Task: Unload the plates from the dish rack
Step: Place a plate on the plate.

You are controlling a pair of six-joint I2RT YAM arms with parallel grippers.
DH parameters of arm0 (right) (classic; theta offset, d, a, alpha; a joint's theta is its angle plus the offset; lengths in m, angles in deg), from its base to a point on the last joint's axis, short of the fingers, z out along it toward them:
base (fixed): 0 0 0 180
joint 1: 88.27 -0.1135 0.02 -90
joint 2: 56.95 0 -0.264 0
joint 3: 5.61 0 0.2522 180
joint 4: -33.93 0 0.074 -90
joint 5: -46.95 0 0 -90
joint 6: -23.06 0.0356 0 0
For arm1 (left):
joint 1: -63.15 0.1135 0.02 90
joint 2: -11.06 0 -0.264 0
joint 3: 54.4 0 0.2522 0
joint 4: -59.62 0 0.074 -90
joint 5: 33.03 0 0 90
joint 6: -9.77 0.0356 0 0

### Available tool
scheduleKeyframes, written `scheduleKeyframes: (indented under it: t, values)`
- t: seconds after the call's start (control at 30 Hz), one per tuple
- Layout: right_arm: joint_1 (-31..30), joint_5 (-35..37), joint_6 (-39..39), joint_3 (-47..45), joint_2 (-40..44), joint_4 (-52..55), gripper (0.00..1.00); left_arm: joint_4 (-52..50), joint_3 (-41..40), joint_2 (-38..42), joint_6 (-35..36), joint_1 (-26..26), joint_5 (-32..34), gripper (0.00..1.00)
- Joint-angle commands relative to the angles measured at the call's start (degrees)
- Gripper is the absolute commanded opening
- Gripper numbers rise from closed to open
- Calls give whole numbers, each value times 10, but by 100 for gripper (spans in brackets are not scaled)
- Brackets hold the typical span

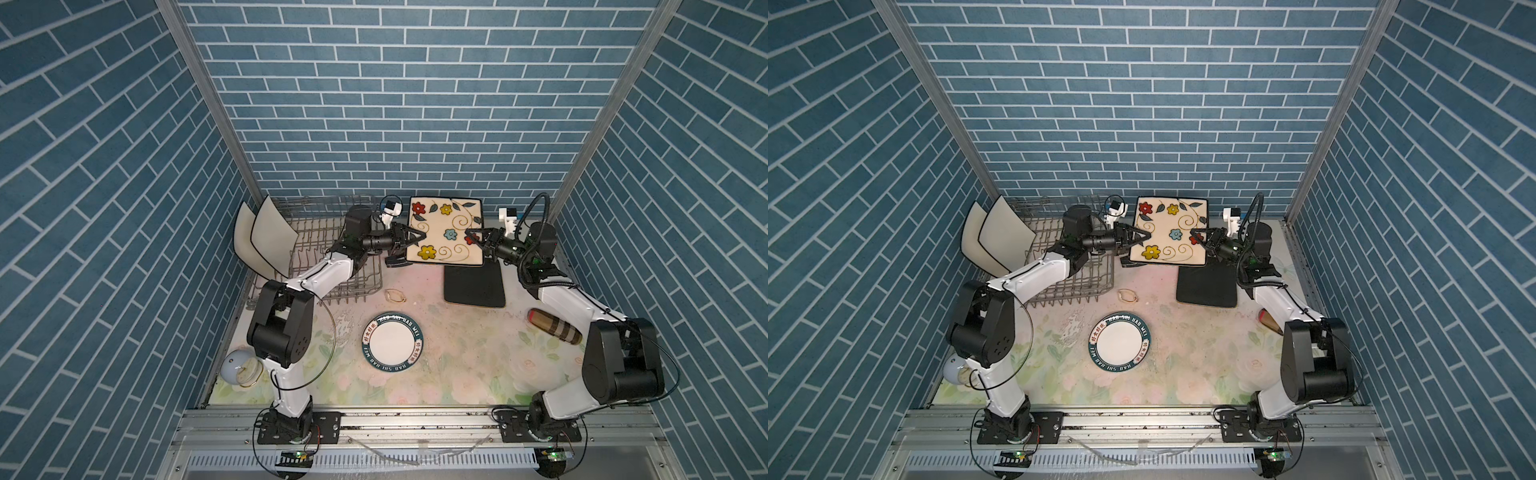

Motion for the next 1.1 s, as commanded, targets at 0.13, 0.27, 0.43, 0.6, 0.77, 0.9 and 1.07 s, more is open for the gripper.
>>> scheduleKeyframes:
  t: [0.13, 0.27, 0.43, 0.6, 0.77, 0.9, 1.07]
  values:
    - [25, 3, 55, 34, -42, -92, 0, -3, 52, 18, 57, -2, -11, 32]
    - [37, -4, 54, 38, -50, -80, 0, -54, 70, 16, 89, 6, 1, 40]
    - [61, -27, -1, 47, -46, 3, 0, -154, 107, 20, 157, 30, 12, 43]
    - [81, -67, -73, 55, -47, 84, 0, -248, 143, 32, 230, 54, 21, 44]
    - [101, -92, -130, 56, -53, 137, 0, -312, 158, 47, 278, 74, 30, 44]
    - [115, -107, -173, 47, -52, 160, 0, -360, 162, 63, 317, 86, 39, 44]
    - [130, -119, -210, 14, -53, 157, 0, -402, 161, 76, 353, 96, 50, 44]
